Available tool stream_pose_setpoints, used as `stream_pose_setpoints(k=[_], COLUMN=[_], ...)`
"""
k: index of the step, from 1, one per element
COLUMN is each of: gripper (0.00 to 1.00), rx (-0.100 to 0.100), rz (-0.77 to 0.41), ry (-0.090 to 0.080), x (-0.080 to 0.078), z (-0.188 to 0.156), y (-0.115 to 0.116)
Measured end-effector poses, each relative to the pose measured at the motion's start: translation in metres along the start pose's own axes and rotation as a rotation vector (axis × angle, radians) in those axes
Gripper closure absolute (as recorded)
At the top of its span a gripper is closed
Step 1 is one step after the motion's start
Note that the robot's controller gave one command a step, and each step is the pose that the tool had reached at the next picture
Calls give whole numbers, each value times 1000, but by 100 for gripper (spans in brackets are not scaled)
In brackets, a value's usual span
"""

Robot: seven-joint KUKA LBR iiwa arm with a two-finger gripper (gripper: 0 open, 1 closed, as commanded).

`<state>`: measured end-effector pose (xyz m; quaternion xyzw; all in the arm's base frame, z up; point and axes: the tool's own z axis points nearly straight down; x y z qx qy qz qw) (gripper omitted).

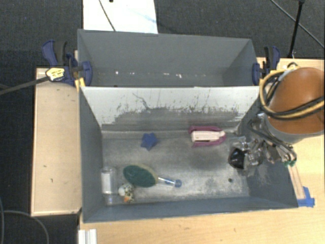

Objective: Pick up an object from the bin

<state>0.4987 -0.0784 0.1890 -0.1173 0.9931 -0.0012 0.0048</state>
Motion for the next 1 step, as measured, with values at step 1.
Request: stream_pose_setpoints(k=[1], gripper=[100], rx=[0], rz=[-6], ry=[0], x=[18], z=[-95], y=[11])
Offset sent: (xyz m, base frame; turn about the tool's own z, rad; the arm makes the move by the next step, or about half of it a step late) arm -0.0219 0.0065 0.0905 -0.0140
